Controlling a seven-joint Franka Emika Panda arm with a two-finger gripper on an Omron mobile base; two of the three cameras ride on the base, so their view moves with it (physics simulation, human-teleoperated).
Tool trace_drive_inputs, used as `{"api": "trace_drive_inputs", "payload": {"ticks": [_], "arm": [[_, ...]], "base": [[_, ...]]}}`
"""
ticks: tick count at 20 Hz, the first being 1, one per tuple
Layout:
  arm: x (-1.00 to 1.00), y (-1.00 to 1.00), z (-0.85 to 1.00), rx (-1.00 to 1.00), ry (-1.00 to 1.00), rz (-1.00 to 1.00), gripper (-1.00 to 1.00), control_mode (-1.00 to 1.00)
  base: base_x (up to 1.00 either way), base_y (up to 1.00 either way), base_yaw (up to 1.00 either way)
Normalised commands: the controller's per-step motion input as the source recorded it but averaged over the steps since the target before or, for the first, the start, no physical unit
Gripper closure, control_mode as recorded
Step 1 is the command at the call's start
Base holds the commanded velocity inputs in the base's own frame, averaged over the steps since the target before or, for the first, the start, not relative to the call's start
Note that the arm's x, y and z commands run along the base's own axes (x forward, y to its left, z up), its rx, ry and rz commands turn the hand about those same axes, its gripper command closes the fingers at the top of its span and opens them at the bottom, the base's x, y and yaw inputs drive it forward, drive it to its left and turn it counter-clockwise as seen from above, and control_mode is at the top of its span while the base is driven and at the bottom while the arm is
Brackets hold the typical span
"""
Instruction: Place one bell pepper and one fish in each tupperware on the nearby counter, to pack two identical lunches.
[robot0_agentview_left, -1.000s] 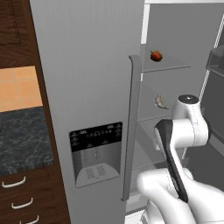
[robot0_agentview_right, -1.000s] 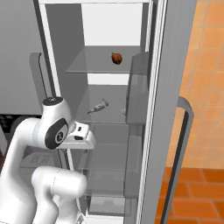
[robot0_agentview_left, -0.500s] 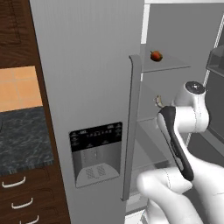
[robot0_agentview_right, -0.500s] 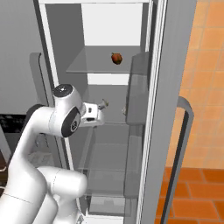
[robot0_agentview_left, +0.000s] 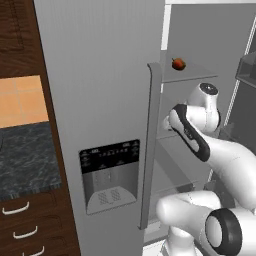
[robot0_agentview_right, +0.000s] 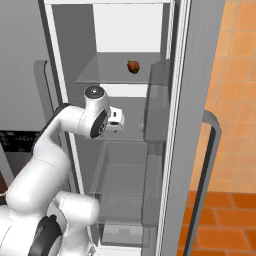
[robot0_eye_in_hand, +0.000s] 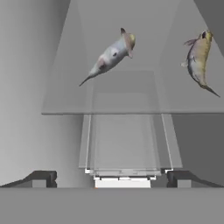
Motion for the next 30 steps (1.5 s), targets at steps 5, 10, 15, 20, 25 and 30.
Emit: {"api": "trace_drive_inputs", "payload": {"ticks": [5,10,15,20,25,30], "arm": [[0.89,0.00,-0.17,0.14,0.00,0.01,-1.00,-1.00],[0.39,0.00,-0.38,0.02,-0.03,0.01,-1.00,-1.00],[0.56,0.14,-0.41,0.00,-0.13,0.00,-1.00,-1.00],[0.61,0.14,-0.05,0.00,-0.07,0.00,-1.00,-1.00],[0.85,0.00,0.00,0.03,0.00,0.00,-1.00,-1.00],[0.50,0.00,-0.13,0.03,0.00,0.00,-1.00,-1.00]], "base": [[0.00,0.00,0.00],[0.00,0.00,0.00],[0.00,0.00,0.00],[0.00,0.00,0.00],[0.00,0.00,0.00],[0.00,0.00,0.00]]}}
